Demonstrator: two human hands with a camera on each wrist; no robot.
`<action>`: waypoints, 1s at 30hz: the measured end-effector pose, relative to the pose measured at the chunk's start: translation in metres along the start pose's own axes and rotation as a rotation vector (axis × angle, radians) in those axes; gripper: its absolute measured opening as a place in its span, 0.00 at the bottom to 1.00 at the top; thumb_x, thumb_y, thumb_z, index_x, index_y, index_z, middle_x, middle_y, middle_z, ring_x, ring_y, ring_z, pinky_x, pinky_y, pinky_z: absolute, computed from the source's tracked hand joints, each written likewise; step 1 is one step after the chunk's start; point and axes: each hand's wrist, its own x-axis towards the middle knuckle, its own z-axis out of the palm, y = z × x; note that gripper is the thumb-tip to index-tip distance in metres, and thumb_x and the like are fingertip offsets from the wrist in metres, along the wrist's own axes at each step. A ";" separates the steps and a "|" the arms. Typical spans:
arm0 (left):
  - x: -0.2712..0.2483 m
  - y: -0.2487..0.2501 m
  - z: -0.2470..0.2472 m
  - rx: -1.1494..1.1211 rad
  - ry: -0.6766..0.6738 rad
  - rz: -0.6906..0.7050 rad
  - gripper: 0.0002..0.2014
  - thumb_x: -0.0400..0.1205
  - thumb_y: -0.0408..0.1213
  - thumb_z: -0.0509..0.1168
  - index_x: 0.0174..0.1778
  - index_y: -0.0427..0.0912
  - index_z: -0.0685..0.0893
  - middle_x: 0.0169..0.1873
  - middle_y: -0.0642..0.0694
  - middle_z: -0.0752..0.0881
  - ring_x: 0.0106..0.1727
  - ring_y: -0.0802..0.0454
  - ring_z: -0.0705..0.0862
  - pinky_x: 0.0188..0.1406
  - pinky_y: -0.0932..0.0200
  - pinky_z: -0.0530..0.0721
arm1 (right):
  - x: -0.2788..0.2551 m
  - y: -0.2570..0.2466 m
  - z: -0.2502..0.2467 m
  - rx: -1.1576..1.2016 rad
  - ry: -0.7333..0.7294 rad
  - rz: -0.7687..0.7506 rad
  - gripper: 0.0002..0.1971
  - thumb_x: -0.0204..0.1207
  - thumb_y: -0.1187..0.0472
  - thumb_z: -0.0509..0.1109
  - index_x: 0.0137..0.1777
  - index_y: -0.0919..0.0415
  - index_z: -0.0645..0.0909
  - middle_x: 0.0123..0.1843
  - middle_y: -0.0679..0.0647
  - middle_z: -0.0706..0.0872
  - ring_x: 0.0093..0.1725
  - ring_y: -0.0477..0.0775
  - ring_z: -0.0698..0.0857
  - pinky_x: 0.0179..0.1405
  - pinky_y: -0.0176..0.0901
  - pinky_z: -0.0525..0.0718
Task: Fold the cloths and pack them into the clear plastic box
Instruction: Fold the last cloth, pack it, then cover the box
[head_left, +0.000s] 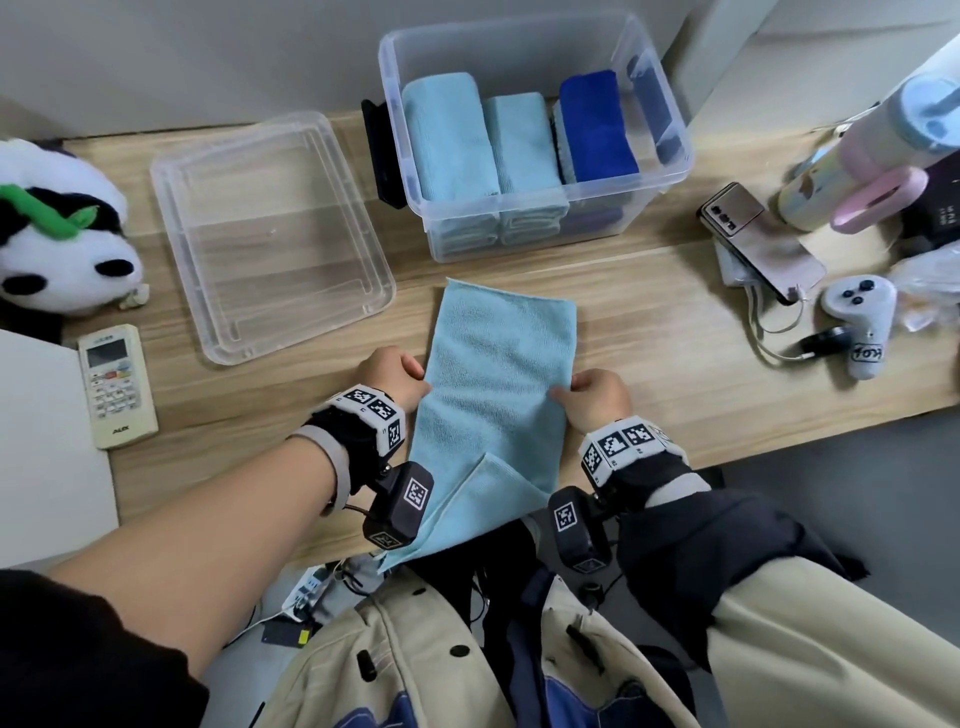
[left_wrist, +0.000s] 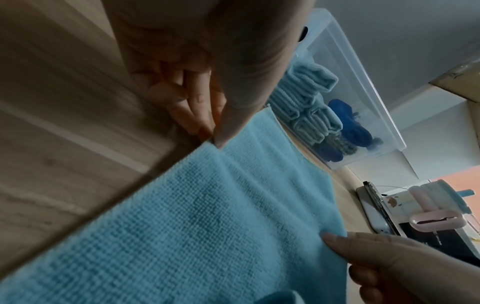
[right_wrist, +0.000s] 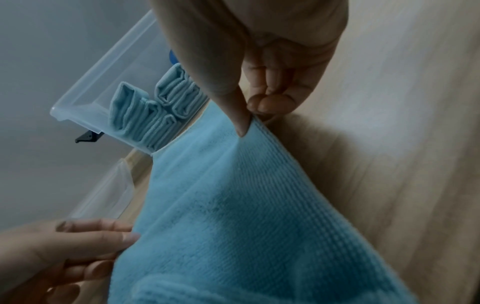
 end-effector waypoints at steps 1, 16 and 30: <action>0.000 0.001 0.000 -0.003 0.018 0.004 0.06 0.71 0.33 0.72 0.37 0.46 0.82 0.45 0.46 0.88 0.49 0.47 0.85 0.43 0.63 0.72 | 0.001 -0.003 -0.001 -0.002 0.021 -0.004 0.11 0.72 0.57 0.73 0.31 0.55 0.77 0.32 0.51 0.81 0.41 0.58 0.82 0.38 0.39 0.71; -0.008 -0.025 0.005 -0.072 -0.165 -0.040 0.14 0.63 0.37 0.81 0.29 0.49 0.79 0.36 0.48 0.85 0.39 0.51 0.81 0.46 0.58 0.79 | -0.019 0.008 -0.006 -0.216 -0.165 -0.024 0.14 0.72 0.55 0.71 0.29 0.61 0.81 0.27 0.55 0.81 0.32 0.56 0.79 0.27 0.39 0.71; -0.020 -0.024 -0.002 -0.325 -0.156 0.237 0.16 0.70 0.24 0.74 0.33 0.47 0.75 0.30 0.49 0.79 0.25 0.67 0.79 0.29 0.76 0.76 | -0.038 -0.007 0.016 0.145 -0.234 -0.324 0.24 0.67 0.55 0.79 0.61 0.62 0.78 0.47 0.51 0.84 0.42 0.44 0.80 0.49 0.37 0.78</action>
